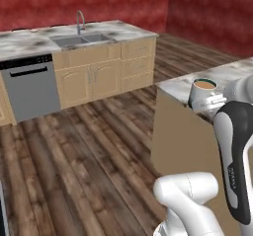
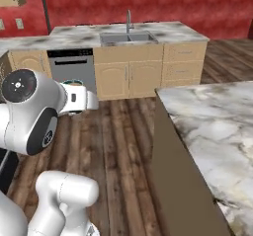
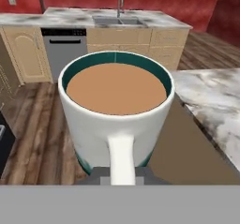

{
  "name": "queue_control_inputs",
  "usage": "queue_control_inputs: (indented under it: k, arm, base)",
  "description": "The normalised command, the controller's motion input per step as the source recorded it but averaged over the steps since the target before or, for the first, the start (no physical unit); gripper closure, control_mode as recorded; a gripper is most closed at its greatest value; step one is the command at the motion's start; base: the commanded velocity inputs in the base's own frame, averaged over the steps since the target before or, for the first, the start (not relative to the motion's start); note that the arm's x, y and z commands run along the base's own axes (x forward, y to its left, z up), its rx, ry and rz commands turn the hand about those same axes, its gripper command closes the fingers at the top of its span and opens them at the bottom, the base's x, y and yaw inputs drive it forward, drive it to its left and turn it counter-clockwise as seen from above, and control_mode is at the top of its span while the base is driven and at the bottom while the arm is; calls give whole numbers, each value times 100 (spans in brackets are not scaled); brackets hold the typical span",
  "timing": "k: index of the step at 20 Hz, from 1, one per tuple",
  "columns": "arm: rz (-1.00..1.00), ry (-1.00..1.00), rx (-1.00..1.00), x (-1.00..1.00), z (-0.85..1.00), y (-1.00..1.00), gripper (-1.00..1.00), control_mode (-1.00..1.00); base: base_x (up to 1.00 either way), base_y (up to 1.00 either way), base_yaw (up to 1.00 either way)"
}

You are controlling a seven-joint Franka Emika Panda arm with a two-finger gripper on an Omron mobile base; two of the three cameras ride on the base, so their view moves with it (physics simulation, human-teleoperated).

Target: Pick the cup of tea, navigate to the dining table, and place it on the saucer.

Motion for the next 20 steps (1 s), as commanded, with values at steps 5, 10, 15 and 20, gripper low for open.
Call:
queue_control_inputs:
  k: [5, 10, 15, 20]
  arm:
    - [0, 0, 0, 0, 0, 0, 100, 100]
    - [0, 0, 0, 0, 0, 0, 100, 100]
    - [0, 0, 0, 0, 0, 0, 100, 100]
    - [0, 0, 0, 0, 0, 0, 100, 100]
  base:
    - [100, 61, -6]
    - [100, 37, -8]
    - [100, 40, -9]
    - [100, 55, -13]
